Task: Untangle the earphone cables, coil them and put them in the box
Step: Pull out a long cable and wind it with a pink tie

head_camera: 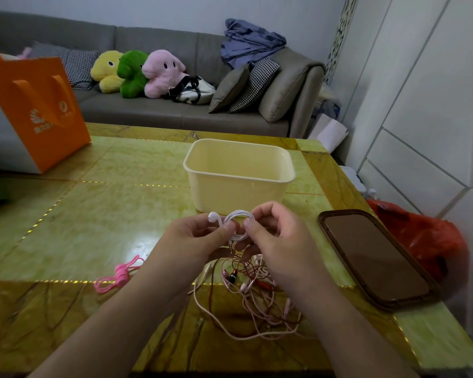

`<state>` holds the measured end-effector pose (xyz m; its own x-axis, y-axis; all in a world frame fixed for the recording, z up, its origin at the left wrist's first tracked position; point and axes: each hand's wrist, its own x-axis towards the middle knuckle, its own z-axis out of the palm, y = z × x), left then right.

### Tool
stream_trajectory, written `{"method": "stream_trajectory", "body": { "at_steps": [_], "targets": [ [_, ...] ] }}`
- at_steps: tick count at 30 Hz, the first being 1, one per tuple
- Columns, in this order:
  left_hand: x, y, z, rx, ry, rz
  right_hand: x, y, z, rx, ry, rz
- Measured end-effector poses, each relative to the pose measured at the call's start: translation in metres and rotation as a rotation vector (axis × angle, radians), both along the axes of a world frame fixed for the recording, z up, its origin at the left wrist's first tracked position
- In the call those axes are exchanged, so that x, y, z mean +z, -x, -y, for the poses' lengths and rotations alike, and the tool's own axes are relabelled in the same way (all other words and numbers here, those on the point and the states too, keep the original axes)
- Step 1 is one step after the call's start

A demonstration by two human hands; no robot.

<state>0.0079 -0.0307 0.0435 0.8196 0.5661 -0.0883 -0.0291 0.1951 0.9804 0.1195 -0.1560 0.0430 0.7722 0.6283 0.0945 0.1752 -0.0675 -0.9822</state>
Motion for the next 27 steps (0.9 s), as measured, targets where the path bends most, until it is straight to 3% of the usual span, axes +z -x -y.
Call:
{"method": "stream_trajectory", "body": {
  "at_steps": [5,9,12,17,21,24,27],
  "targets": [
    [-0.005,0.0,-0.001,0.053,-0.006,0.074,-0.002,0.006,-0.002,0.019,-0.039,-0.068],
    [-0.005,-0.004,0.004,0.076,0.176,0.188,-0.003,0.012,-0.004,-0.032,-0.184,-0.257],
    [-0.004,-0.005,0.009,0.038,0.196,0.153,-0.002,0.012,-0.006,-0.133,-0.247,-0.205],
    [0.005,0.003,0.001,-0.062,-0.166,-0.057,-0.001,-0.001,0.005,-0.108,-0.02,0.204],
    [0.01,0.005,-0.006,-0.056,-0.401,-0.086,0.002,-0.002,0.011,0.02,0.181,0.49],
    [0.007,0.005,-0.011,-0.019,-0.538,-0.065,0.0,0.002,0.009,0.053,0.174,0.514],
    [0.005,0.005,-0.012,0.076,-0.557,-0.009,-0.003,0.006,0.004,0.064,0.114,0.367]
  ]
}}
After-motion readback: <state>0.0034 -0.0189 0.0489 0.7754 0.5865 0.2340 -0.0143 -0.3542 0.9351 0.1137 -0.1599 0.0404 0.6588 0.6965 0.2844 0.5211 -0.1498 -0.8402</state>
